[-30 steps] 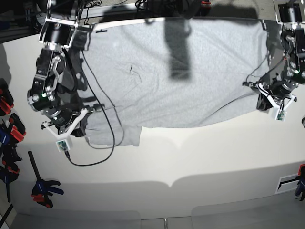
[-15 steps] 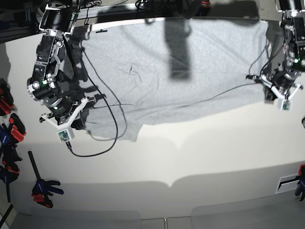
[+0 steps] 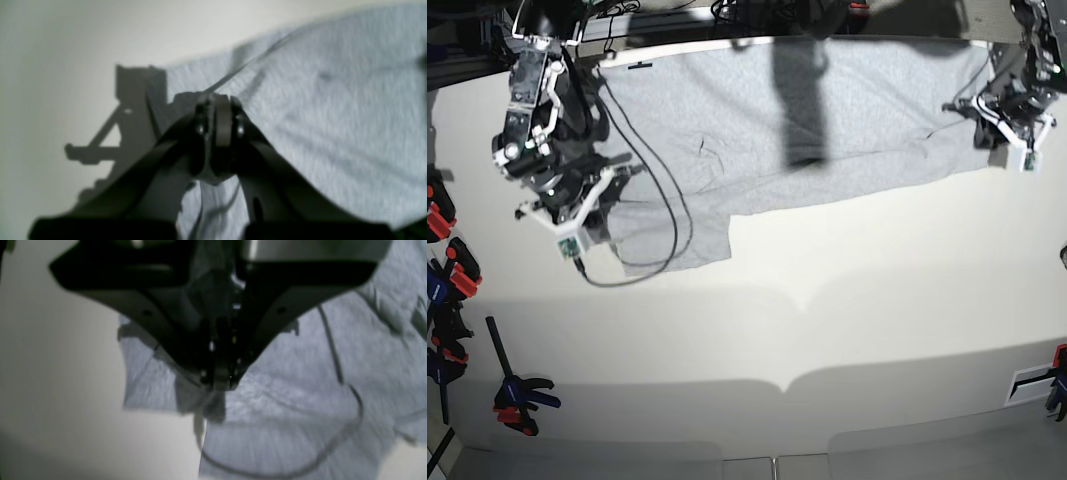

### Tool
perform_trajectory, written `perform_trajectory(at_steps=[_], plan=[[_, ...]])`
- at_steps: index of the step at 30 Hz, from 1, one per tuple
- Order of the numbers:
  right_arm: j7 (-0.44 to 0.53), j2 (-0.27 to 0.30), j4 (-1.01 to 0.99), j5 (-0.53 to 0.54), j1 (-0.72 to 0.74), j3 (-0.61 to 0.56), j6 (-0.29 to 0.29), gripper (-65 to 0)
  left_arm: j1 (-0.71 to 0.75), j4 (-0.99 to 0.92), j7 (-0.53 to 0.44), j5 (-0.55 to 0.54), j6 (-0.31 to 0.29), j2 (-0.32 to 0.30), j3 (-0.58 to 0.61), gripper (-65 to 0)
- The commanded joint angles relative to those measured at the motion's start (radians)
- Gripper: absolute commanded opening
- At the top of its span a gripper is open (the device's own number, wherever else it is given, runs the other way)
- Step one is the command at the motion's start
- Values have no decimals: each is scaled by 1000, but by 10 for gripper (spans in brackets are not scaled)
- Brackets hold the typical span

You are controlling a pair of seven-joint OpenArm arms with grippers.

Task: Fold the T-shirt properly
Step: 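Grasp both hem corners and lift the hem toward the collar edge, then lay the hem onto the collar edge with both grippers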

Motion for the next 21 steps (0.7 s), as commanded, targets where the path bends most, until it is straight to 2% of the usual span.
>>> perform_trajectory(at_steps=[1,5,9,11,15,21], plan=[[6,11,22,7,16,5,6,-650,2,15,-18,2,0,-11,-10,-650],[-34,11,22,8,20,5,6,-650,5,15,-18,23,0,2,-10,-650],[-33,11,22,8,20,5,6,-428,5,15,-18,23,0,2,-10,-650],[-30,11,22,17,20,5,6,-372,5,15,-18,23,0,2,-10,-650],[-25,11,26,50,24,5,6,-361,5,15,-18,23,0,2,-10,-650],[188,4,25,82,116,4,3,-362,4,15,-23,23,0,2,-10,-650]])
